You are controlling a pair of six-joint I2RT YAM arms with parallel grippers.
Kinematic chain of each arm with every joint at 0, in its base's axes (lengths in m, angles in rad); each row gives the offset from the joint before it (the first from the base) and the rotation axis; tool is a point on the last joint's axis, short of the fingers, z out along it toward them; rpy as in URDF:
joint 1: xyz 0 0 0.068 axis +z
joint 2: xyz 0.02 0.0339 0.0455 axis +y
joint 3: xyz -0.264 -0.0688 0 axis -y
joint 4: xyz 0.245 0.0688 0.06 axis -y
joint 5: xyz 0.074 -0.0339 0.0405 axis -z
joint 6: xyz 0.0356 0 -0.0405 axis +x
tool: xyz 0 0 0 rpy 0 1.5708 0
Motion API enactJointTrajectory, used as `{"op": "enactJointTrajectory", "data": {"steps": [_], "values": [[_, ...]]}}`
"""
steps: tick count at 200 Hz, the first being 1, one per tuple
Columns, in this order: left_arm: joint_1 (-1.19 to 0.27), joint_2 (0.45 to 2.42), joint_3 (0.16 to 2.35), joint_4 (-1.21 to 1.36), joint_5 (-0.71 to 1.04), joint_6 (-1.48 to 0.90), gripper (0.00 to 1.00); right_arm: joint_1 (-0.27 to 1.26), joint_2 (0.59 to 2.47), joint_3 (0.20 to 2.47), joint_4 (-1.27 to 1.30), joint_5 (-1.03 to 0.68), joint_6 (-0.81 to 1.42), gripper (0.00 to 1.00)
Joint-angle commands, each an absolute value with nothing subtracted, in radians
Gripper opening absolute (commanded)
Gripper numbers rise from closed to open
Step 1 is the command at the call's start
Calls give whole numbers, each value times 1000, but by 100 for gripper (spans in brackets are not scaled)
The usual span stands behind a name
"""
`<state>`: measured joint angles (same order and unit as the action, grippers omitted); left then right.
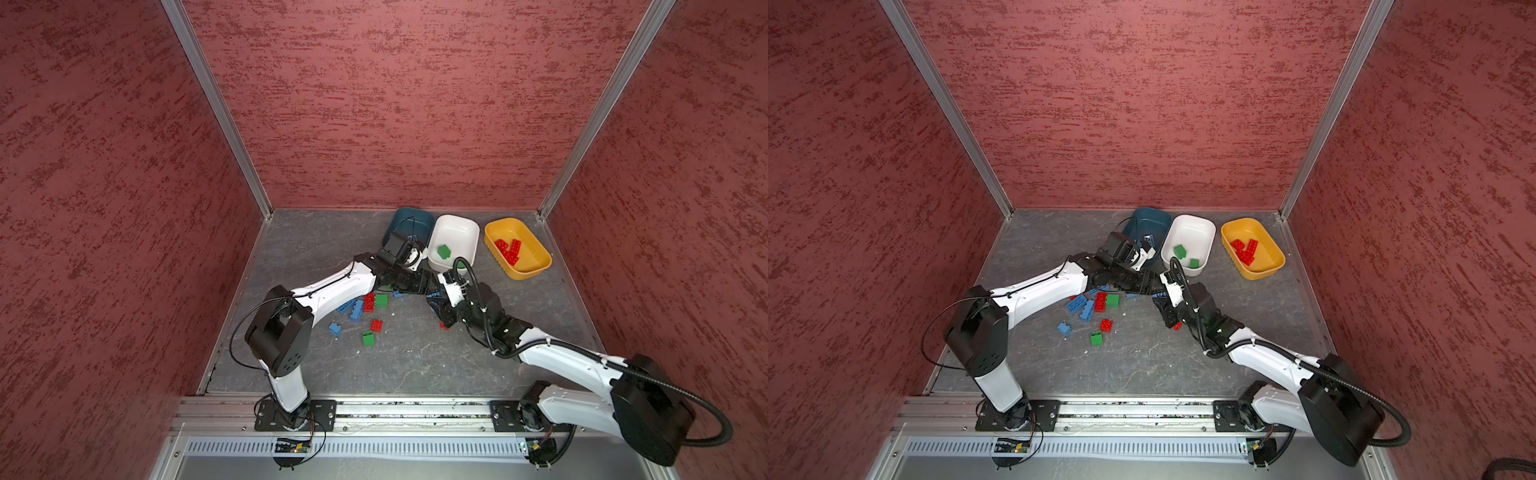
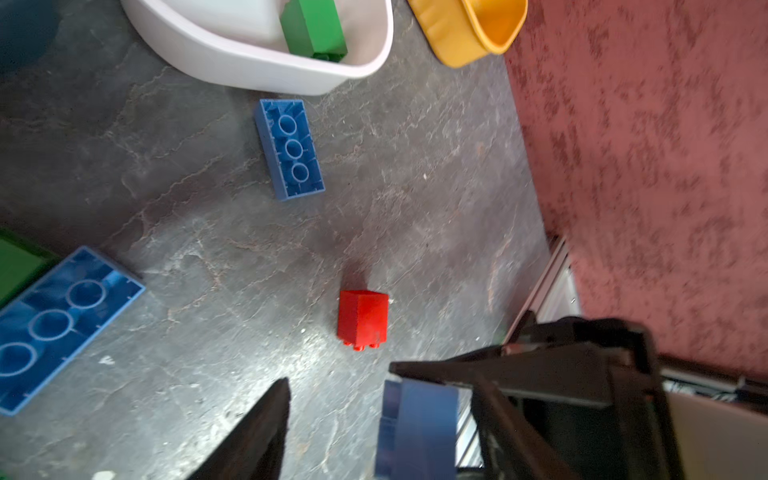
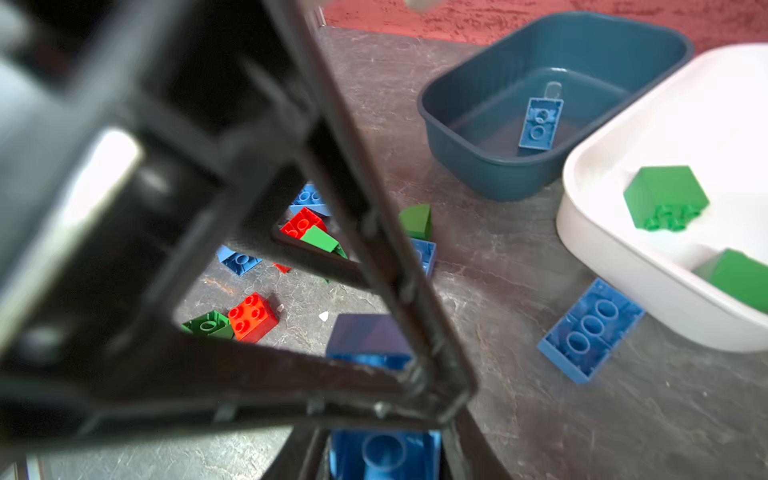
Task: Sort the legos into containers by color
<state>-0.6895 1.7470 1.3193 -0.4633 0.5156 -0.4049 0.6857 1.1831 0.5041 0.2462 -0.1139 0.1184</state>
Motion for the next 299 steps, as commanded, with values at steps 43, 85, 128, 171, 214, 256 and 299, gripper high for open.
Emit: {"op": "enactJointTrajectory", "data": {"steps": [43, 85, 128, 171, 214, 256, 299], "values": [[-684, 1718, 1305, -511, 616, -360, 34, 692, 1216, 495, 456, -217, 5, 27], [-670, 1713, 1313, -508, 584, -355, 14, 692, 1244, 505, 473, -200, -11, 29], [-666, 1718, 1351, -528, 370, -322, 0, 692, 1294, 519, 431, -113, 78, 83], [-625, 1776, 1445, -537, 144, -345, 0, 692, 1252, 490, 363, 110, 275, 99], [-592, 1863, 1582, -516, -38, -305, 0, 688, 1201, 463, 134, 125, 357, 99], [-544, 2004, 1727, -486, -129, -298, 0, 688, 1253, 464, -6, 76, 405, 99], [-528, 2160, 1907, -539, -142, -305, 1, 689, 1296, 474, -11, 31, 408, 97]]}}
